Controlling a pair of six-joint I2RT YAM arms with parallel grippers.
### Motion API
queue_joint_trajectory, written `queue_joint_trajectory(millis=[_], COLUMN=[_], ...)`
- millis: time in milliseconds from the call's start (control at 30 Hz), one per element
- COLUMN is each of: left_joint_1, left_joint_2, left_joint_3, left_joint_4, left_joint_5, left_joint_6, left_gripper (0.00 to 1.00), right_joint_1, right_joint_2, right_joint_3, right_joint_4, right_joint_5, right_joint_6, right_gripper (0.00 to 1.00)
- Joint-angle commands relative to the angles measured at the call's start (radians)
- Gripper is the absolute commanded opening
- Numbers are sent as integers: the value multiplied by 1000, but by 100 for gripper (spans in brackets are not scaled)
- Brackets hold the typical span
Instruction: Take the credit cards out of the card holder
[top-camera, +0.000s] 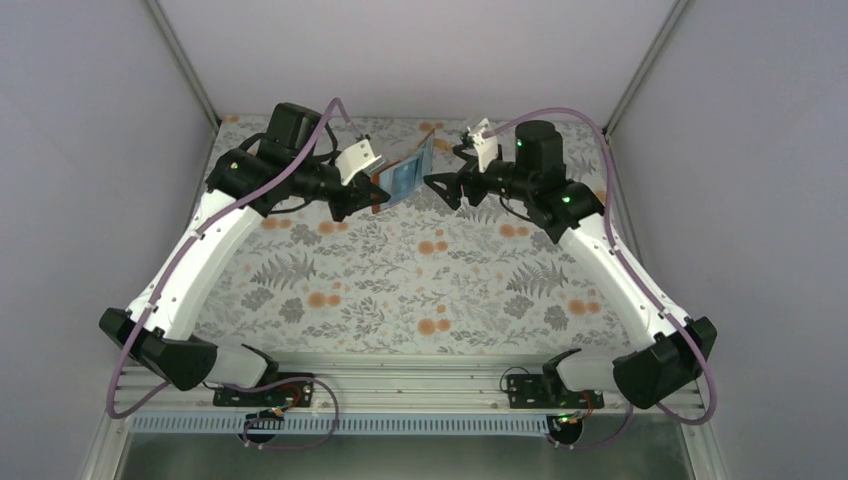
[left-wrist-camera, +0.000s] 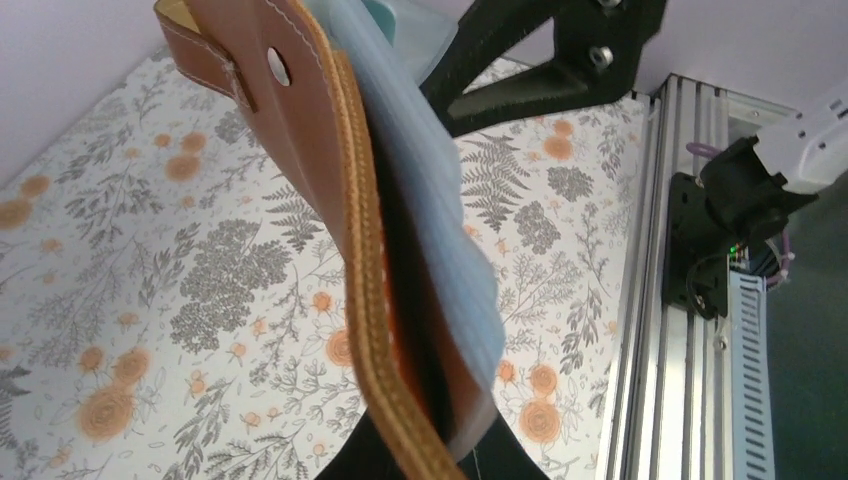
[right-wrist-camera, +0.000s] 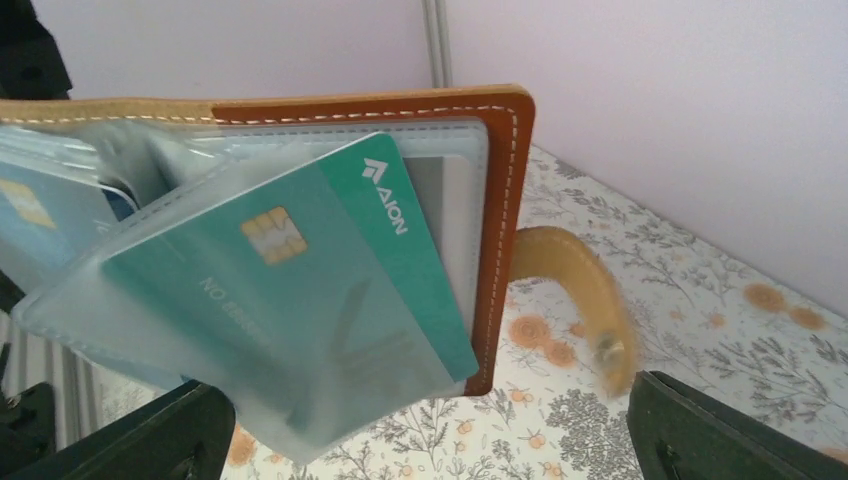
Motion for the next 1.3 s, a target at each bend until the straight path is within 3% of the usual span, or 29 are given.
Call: queue_joint_trajectory(millis=[0, 200, 333, 667, 700, 933, 1000, 1100, 1200, 1267], left_joint_1=[-4, -4, -4, -4, -4, -4, -4, -4, -4, -4], left_joint_2=[-53, -70, -63, -52, -50, -54, -56, -55, -55, -55], left_joint_3=[-4, -7, -8, -29, -27, -4, -7, -4, 8, 28], left_joint_4=[-53, -78, -54, -46, -48, -55, -57, -60, -64, -79], left_joint_5=[96, 125, 61, 128, 139, 146, 147, 168, 212, 232], left_joint_6=[127, 162, 121, 130, 131, 123, 124, 122, 124, 144], left_gripper=[2, 2, 3, 3, 2, 2, 2, 5, 15, 16], right_joint_1=[-35, -42, -41, -42, -40, -40, -40, -41, -41, -41], right_joint_2=[-16, -76, -109, -81, -72, -77, -87, -83, -73, -77], right_joint_3=[-17, -55, -68, -49, -43, -74, -94, -105, -101, -99], right_joint_4=[-61, -113, -108, -71, -67, -43, -26, -9, -10, -15], right_joint_5=[-114, -391, -365, -470, -485, -508, -504, -492, -517, -527], right_joint_6=[-130, -285, -279, -213, -207, -204, -194, -170, -170, -185], right_gripper=[99, 99, 99, 98, 93, 32, 19, 5, 4, 4])
